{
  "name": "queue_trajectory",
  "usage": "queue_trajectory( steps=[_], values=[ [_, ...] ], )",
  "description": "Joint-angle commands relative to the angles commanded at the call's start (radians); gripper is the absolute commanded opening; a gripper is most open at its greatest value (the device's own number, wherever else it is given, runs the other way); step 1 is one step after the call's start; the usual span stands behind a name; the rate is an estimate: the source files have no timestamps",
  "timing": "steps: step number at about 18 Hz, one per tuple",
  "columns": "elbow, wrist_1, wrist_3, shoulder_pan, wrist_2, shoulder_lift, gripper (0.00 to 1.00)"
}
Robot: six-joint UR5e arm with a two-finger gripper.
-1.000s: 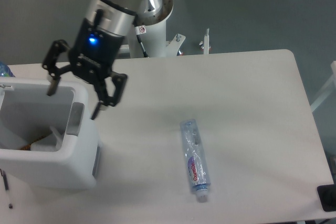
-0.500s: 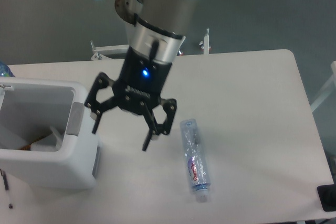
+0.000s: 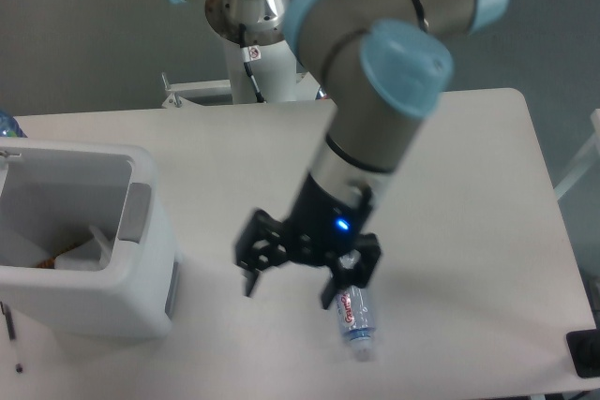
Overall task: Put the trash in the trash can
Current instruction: 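Move the open gripper toward the bagged toothpaste tube, then lower the gripper onto the end of the plastic bag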
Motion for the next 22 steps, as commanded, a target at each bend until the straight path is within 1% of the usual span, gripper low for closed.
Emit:
queue_trajectory(
  steps=[1,3,5,8,11,15,18,20,22],
  values=[
    [0.021,-0.018,0.002,0.008,0.011,-0.026,1.00],
    [0.074,-0.043,0.003,0.009,0.078,-0.092,1.00],
    [0.080,-0.046,0.003,0.009,0.136,-0.140,1.00],
    [0.085,-0.043,0.003,0.006,0.176,-0.167,1.00],
    [0.127,-0.042,-0.006,0.003,0.239,-0.221,1.00],
    [0.137,-0.042,0.000,-0.003,0.313,-0.249,1.00],
    [0.150,-0.029,-0.014,-0.030,0.388,-0.279,0.99],
    [0.158,-0.026,-0.020,-0.040,0.408,-0.292,0.99],
    [0.149,-0.028,-0.020,-0.043,0.417,-0.292,0.99]
  ],
)
